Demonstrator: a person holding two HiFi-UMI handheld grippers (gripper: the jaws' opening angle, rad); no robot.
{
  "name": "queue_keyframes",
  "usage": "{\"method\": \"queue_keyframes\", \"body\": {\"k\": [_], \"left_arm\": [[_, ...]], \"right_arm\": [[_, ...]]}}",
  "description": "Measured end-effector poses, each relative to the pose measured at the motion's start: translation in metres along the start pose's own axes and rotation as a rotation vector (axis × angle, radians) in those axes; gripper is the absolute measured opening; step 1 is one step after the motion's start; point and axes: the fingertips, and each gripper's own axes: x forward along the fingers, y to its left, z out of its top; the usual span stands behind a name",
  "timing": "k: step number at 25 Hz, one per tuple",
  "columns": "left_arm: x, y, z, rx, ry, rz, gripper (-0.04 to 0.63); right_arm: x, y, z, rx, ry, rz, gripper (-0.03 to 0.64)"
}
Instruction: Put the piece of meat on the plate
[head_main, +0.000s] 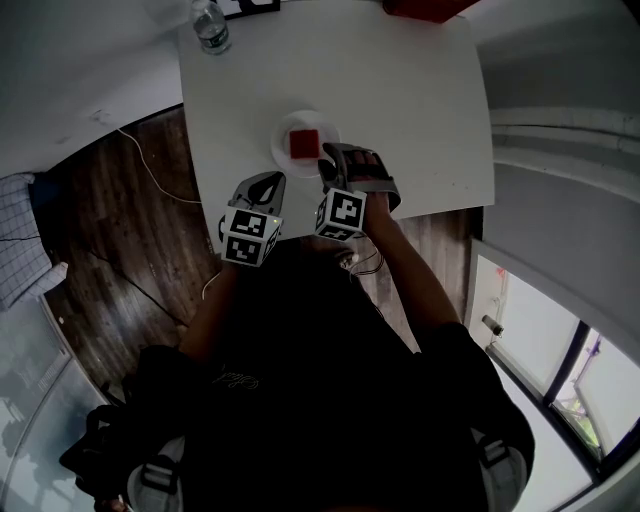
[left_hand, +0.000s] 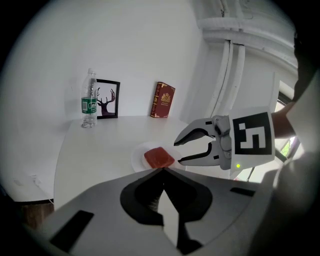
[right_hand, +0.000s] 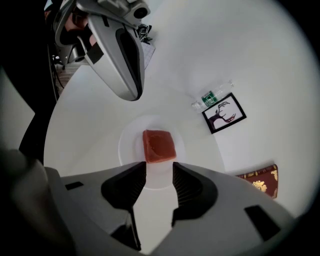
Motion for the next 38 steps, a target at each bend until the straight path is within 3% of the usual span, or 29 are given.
{"method": "queue_keyframes", "body": {"k": [2, 5, 12, 14, 18, 21, 27, 38], "left_arm": [[0.0, -0.008, 0.007, 0.0, -0.018, 0.002, 0.003], [0.002, -0.027, 0.018, 0.007, -0.047, -0.005, 0.003], [-0.003, -0.102, 0.084, 0.056, -0.247, -0.019, 0.002], [-0.005, -0.125, 0.102, 0.063, -0.295, -0.027, 0.002], [-0.008, -0.174, 0.13, 0.085, -0.368, -0.058, 0.002], [-0.013, -0.205, 0.144, 0.095, -0.406, -0.076, 0.003], [-0.019, -0.247, 0.155, 0.146, -0.424, -0.114, 0.002], [-0.015, -0.293, 0.155, 0.188, -0.403, -0.15, 0.003]], "right_arm": [[-0.018, -0.008, -0.005, 0.058, -0.019, -0.054, 0.157], [-0.052, -0.021, -0.015, 0.218, -0.085, -0.132, 0.049], [-0.149, -0.062, -0.067, 0.867, -0.364, -0.272, 0.021], [-0.177, -0.077, -0.083, 0.957, -0.426, -0.338, 0.021], [-0.229, -0.09, -0.112, 0.99, -0.48, -0.466, 0.021], [-0.254, -0.09, -0.129, 1.023, -0.505, -0.515, 0.021], [-0.284, -0.086, -0.147, 1.029, -0.539, -0.561, 0.021], [-0.314, -0.072, -0.173, 1.014, -0.508, -0.601, 0.021]]}}
